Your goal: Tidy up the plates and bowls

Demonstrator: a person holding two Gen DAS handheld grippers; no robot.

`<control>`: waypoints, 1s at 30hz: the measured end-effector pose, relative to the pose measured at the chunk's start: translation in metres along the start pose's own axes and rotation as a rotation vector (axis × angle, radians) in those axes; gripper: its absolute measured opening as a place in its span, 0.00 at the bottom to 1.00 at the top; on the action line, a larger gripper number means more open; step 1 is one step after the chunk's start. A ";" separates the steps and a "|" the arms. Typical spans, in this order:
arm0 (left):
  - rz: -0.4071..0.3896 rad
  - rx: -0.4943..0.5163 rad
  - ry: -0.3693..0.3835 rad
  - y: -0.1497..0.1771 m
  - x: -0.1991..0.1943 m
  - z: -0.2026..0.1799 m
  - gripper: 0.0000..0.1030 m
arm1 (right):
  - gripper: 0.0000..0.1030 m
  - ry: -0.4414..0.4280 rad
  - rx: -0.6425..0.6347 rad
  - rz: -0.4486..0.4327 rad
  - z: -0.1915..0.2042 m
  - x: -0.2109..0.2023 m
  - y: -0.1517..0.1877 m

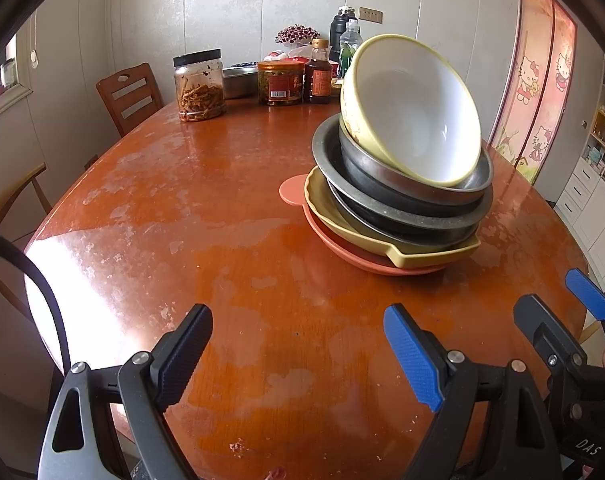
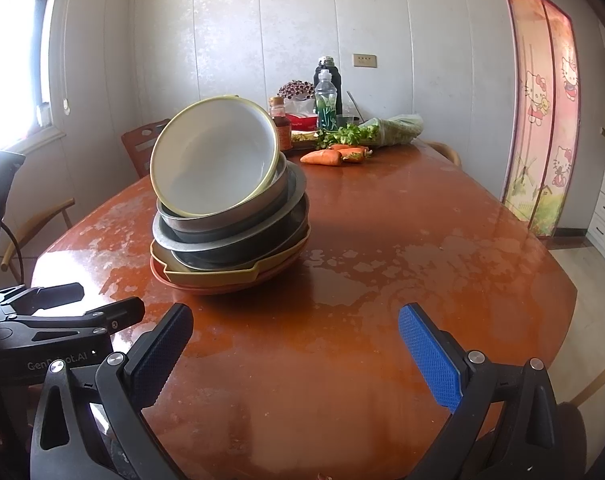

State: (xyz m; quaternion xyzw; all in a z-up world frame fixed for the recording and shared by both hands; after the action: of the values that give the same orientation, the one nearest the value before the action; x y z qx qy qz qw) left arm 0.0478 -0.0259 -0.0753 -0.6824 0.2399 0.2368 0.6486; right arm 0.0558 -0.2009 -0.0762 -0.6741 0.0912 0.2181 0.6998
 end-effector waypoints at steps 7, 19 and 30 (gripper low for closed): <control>0.001 0.001 -0.003 0.000 0.000 0.001 0.85 | 0.99 0.000 0.003 0.003 -0.001 -0.001 0.000; 0.000 -0.001 -0.002 0.000 0.000 0.001 0.85 | 0.99 0.004 -0.003 0.007 0.000 0.000 0.001; -0.001 -0.002 -0.004 -0.001 -0.001 0.002 0.85 | 0.99 0.007 -0.001 0.009 -0.002 -0.001 0.001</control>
State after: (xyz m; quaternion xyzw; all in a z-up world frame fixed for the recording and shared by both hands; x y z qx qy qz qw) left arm 0.0480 -0.0241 -0.0741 -0.6826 0.2381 0.2382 0.6486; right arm 0.0552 -0.2033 -0.0766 -0.6748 0.0965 0.2191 0.6981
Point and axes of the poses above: each gripper's, at about its wrist camera, not at the fingertips, and x roughly the way its jaws point, z to its left, y to its underside, the point moved 7 cm from there along x, roughly the way its jaws point, and after that the axes turned 9 degrees about -z, right-handed, at the moved point
